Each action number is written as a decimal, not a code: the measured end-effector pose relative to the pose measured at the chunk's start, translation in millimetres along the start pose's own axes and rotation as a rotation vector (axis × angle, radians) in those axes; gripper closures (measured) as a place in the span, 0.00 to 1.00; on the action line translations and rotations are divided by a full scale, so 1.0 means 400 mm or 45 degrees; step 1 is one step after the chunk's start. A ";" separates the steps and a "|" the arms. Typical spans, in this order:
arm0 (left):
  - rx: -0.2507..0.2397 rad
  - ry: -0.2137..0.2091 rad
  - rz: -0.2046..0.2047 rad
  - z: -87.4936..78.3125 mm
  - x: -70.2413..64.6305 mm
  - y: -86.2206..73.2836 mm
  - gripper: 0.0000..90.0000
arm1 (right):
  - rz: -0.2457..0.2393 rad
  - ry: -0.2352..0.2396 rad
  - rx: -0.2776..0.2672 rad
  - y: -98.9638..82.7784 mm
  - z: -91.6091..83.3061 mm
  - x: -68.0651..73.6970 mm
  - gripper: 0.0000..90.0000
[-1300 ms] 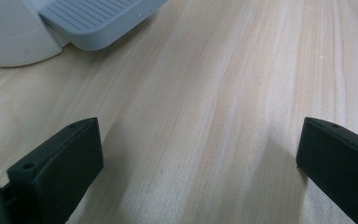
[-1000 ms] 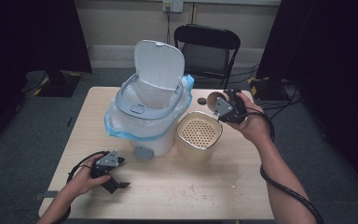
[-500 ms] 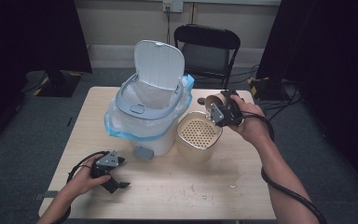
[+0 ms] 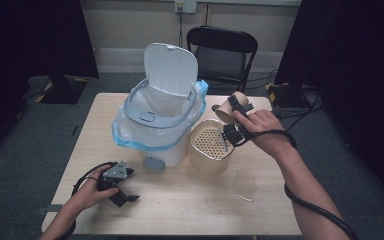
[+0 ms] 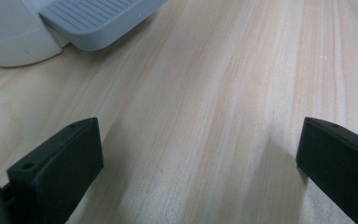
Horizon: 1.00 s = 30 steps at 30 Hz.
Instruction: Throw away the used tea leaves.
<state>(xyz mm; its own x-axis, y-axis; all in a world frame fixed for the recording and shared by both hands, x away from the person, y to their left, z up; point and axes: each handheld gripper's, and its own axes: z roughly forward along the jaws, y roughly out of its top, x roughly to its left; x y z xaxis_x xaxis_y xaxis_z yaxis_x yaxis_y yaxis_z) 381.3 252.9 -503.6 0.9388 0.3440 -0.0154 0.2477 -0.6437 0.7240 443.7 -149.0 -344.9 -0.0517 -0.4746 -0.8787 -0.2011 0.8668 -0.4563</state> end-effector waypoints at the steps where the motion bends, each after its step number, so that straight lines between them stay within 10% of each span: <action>1: 0.000 0.001 -0.001 0.000 0.000 0.000 0.00 | -0.055 -0.016 0.003 0.005 0.000 -0.001 0.38; 4: -0.001 0.000 -0.001 0.000 0.000 0.000 0.00 | -0.169 -0.084 0.016 0.019 -0.001 -0.005 0.38; 30: 0.008 -0.004 0.001 -0.001 0.001 0.001 0.00 | -0.204 -0.069 -0.007 0.023 -0.005 -0.007 0.38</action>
<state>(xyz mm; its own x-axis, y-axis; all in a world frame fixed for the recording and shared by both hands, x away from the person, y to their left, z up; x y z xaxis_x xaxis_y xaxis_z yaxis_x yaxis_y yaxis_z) 381.4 253.1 -503.1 0.9399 0.3409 -0.0169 0.2481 -0.6484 0.7198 439.9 -140.2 -346.3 0.0345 -0.5977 -0.8010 -0.2075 0.7797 -0.5908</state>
